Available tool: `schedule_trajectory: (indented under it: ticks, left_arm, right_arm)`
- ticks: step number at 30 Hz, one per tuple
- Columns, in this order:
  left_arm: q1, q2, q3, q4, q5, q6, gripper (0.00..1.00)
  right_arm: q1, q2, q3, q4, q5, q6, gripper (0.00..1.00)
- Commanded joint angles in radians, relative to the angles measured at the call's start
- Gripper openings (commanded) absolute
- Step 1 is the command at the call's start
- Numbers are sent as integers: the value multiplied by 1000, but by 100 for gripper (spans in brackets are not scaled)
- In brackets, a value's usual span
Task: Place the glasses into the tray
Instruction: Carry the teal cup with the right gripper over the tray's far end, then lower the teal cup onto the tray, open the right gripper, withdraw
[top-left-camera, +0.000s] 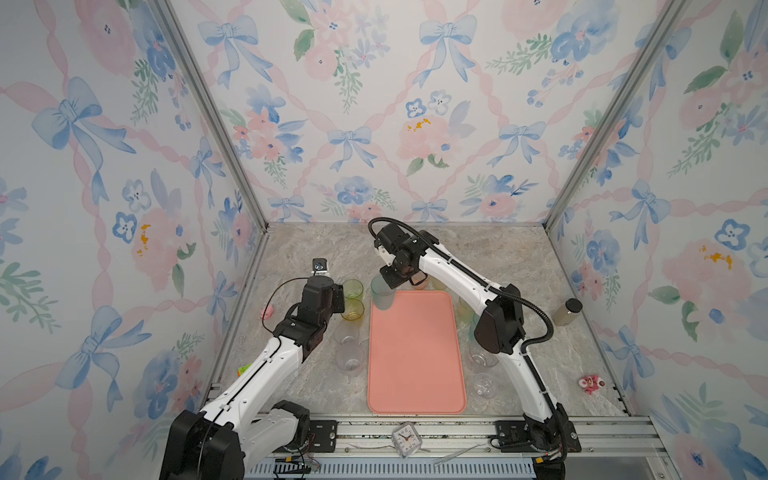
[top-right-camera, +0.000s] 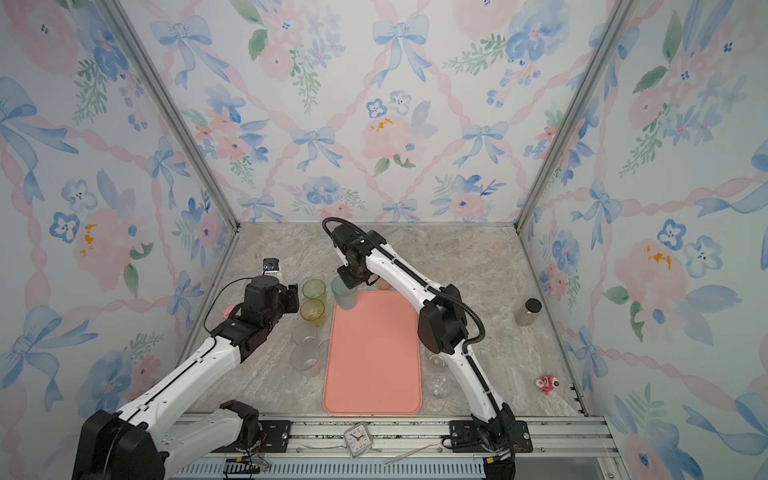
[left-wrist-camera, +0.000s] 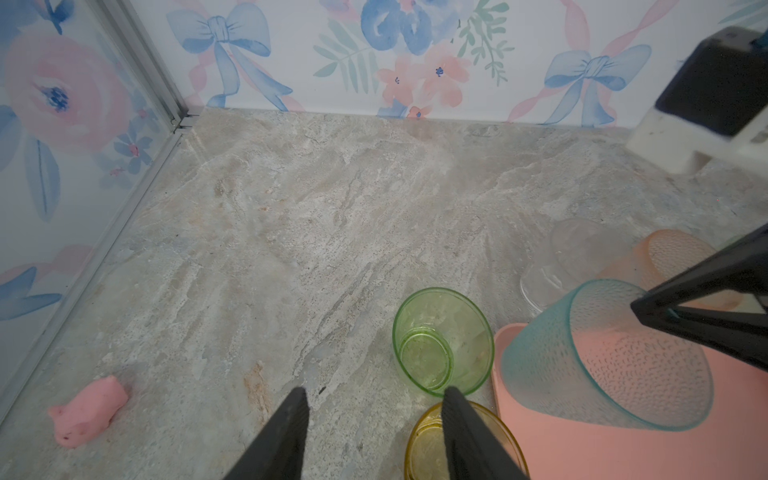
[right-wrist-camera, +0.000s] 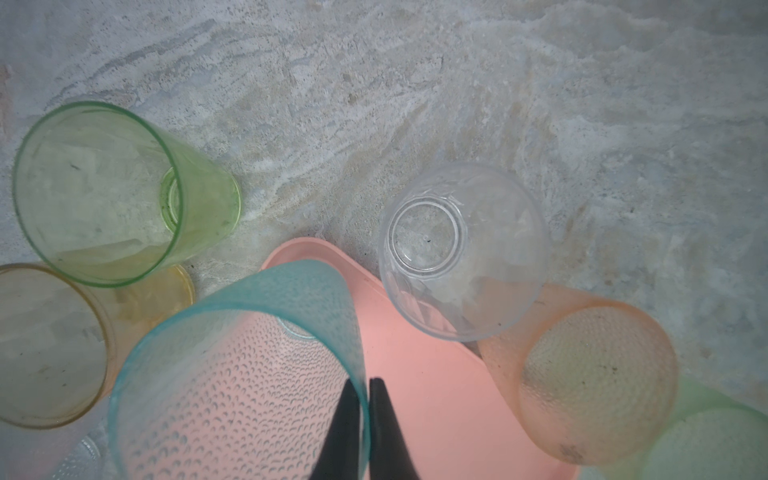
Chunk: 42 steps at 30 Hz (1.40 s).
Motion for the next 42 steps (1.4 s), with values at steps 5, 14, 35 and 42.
schedule_trajectory:
  ticks: [5, 14, 35, 42]
  left_arm:
    - [6, -1, -13, 5, 15, 20, 55]
    - [7, -24, -20, 3, 18, 20, 55]
    - [-20, -54, -63, 0, 50, -27, 52]
    - [-92, -53, -54, 0, -17, -30, 51]
  right_arm:
    - [-4, 7, 16, 3, -19, 9, 23]
    - [-6, -49, 10, 18, -13, 5, 36]
    - [-103, -836, -775, 216, 151, 82, 41]
    - [-194, -1099, -1088, 213, 159, 193, 40]
